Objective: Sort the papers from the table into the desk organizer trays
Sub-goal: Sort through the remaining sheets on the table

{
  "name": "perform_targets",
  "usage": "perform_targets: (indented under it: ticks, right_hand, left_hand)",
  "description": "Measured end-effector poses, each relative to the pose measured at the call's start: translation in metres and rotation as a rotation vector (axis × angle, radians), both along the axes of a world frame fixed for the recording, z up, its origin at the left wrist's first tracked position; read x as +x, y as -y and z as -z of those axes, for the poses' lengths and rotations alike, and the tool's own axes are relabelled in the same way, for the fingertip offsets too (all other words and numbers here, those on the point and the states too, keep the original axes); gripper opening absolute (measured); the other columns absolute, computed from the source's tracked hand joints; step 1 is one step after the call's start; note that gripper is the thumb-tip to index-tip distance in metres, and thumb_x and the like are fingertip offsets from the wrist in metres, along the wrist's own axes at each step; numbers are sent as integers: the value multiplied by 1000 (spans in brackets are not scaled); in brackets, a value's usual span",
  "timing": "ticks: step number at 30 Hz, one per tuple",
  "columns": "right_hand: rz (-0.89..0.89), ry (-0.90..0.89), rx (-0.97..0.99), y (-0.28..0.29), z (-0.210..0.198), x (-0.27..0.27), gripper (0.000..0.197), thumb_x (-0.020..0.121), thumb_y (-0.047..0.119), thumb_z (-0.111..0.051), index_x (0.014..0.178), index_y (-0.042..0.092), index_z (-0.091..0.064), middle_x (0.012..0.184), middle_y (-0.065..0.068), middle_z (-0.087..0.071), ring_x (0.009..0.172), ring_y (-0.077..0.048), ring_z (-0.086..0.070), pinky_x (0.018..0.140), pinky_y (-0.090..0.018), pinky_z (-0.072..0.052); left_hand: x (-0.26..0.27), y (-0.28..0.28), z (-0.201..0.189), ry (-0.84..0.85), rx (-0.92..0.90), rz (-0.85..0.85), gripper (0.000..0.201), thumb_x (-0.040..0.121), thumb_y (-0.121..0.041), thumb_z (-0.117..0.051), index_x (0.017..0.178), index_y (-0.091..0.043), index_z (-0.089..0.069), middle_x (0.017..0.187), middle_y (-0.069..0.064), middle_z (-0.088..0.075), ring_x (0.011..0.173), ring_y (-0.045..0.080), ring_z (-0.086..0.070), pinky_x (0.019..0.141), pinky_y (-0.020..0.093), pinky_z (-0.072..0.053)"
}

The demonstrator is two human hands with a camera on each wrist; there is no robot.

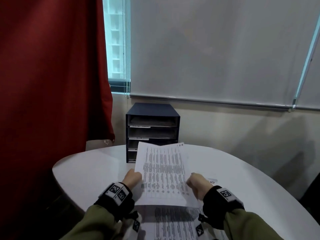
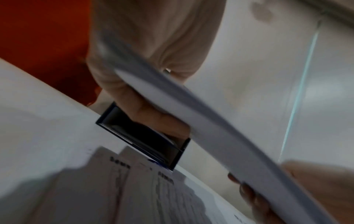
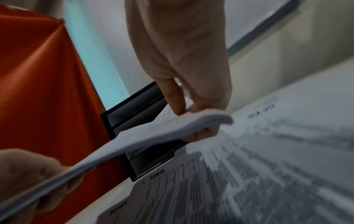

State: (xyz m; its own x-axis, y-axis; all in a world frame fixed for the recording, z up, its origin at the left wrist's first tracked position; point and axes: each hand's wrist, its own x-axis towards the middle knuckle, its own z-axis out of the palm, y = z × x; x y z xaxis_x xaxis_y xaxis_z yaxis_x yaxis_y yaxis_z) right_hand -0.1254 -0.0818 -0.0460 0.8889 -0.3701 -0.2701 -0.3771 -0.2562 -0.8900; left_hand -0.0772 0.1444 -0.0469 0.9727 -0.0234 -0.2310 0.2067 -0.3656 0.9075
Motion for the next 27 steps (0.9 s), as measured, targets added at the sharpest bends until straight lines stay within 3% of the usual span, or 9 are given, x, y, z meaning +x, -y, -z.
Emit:
perform_targets:
  ticks: [3,7,11,13,16,18,24,26,27]
  right_hand:
    - [-13,-103,68,-16,6,11,29,82,-16,-27,64,3,-38,35,2,-30,38,-12,-23,43,-18,-7]
    - [7,-92,169,-27,-1,40,39,80,-13,-29,55,17,-25,43,5,-12,45,-12,-9,61,-30,-5]
    - [63,-101,236,-25,-12,78,49,85,-11,-34,44,15,-29,43,6,-16,57,-15,-13,59,-29,-8]
    - [70,-76,234,-16,-11,109,46,85,-9,-37,45,13,-35,57,0,-20,58,-16,-21,66,-33,-12]
    - [-5,-134,299,-9,-22,124,1,81,2,-57,80,2,-58,79,-12,-51,65,-24,-47,79,-31,-51]
    - [-96,-197,267,-5,-29,120,14,88,13,-63,100,7,-60,96,-6,-62,59,-20,-52,54,-24,-53]
    - [-72,-256,359,6,-22,133,14,91,7,-60,80,4,-52,53,-8,-56,38,-13,-49,33,-16,-34]
    - [38,-123,490,1,-21,145,13,96,0,-50,82,-2,-49,54,-12,-57,42,-15,-53,31,-15,-36]
    - [70,-60,565,-4,-23,148,10,96,-4,-47,88,-6,-50,64,-16,-59,50,-18,-57,32,-15,-41]
  left_hand:
    - [17,-16,1,-85,65,-29,43,88,8,-33,130,19,-39,133,33,-45,122,41,-47,79,31,-34]
    - [46,-30,-8,-130,87,-49,47,91,6,-34,136,18,-32,142,30,-37,131,40,-39,90,33,-37]
    - [71,-35,-23,-144,-44,-13,47,91,-5,-43,134,10,-35,143,26,-36,127,39,-43,94,38,-40]
    - [77,-38,-25,-193,-165,9,49,89,-14,-50,133,1,-37,137,19,-40,106,36,-57,82,39,-51]
    - [73,-35,-26,-261,-200,49,27,95,-4,-35,122,-5,-34,116,17,-47,70,29,-68,42,26,-54]
    - [83,-34,-18,-200,-220,14,32,93,7,-24,122,-4,-33,97,17,-47,64,27,-61,34,17,-44]
    - [118,-14,-7,-111,-381,-194,21,96,10,-23,87,0,-39,83,19,-42,37,22,-54,30,14,-40]
    - [129,-8,-10,-129,-588,-256,16,97,8,-29,98,7,-45,84,18,-44,41,23,-59,42,18,-51]
    - [133,-4,-15,-125,-672,-255,22,98,5,-34,116,12,-44,82,16,-47,51,22,-63,60,23,-58]
